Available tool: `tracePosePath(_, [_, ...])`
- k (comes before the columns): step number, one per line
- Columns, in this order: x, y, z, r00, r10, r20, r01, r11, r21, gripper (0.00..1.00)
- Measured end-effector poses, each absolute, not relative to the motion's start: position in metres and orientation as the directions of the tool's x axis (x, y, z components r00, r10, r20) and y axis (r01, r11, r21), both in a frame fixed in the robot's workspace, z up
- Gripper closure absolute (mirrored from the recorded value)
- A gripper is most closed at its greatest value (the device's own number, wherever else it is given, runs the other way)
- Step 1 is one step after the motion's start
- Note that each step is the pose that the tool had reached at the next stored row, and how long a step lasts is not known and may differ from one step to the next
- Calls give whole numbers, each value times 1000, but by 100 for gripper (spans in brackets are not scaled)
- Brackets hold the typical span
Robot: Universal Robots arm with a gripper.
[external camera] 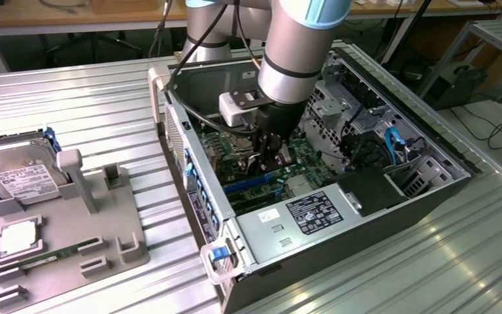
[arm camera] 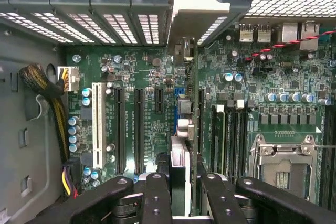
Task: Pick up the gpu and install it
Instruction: 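Insert the gpu into the slot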
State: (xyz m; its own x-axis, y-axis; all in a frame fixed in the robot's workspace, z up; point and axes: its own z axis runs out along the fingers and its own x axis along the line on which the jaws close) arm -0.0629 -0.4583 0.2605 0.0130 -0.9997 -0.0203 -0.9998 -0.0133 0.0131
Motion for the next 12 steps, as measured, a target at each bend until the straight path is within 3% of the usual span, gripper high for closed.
tracePosePath(12, [-70,-458,252,13,-1000,-21,-1000,-13,13,73])
